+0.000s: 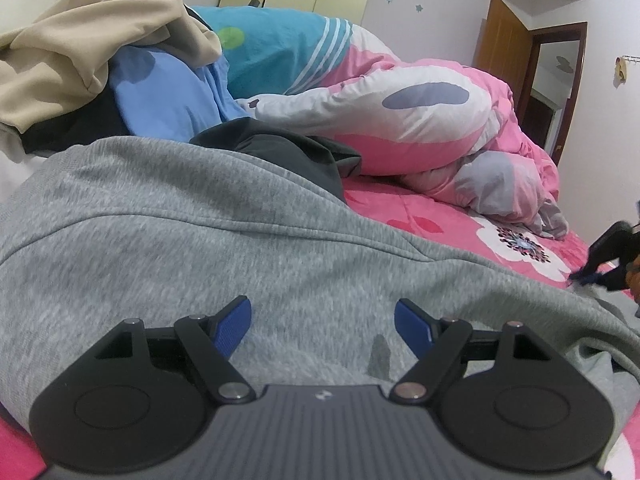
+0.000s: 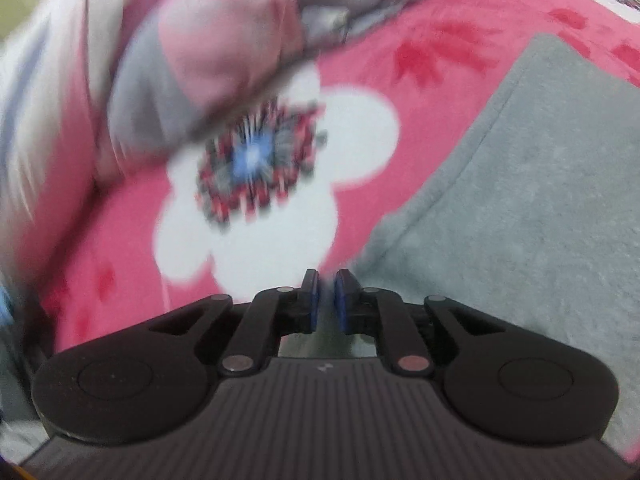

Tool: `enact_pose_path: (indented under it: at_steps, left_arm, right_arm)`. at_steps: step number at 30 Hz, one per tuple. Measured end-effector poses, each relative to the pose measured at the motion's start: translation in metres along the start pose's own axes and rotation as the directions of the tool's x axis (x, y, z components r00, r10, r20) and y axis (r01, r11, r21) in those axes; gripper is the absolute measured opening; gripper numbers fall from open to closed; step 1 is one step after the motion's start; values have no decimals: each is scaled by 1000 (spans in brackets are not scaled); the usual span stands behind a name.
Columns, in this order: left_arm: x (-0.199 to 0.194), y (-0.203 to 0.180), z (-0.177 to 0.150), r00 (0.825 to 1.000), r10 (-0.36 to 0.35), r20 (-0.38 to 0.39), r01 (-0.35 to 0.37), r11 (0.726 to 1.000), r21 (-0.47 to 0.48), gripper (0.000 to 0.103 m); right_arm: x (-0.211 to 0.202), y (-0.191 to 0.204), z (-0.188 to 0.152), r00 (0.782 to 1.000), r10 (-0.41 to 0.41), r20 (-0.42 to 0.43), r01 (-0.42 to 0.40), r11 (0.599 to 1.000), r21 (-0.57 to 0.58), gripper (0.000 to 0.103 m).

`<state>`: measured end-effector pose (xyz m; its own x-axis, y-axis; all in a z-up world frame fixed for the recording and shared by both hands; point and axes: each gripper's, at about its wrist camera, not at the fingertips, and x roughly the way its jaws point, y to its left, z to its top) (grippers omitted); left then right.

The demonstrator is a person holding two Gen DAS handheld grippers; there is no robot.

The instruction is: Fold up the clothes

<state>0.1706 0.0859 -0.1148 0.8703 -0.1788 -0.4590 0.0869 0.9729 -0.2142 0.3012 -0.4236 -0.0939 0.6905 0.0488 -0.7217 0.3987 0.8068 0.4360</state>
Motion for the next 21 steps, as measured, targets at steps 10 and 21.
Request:
enact_pose_path:
  at_steps: [10, 21]
  left_arm:
    - [0, -1, 0, 1000, 6, -1, -6, 1000, 5, 80]
    - [1, -8, -2, 999, 43, -11, -43, 998, 48, 80]
  right_arm:
    - [-60, -36, -4, 996, 46, 77, -20, 951, -310, 13]
    - [-37, -127, 45, 911, -354, 210, 402, 875, -270, 13]
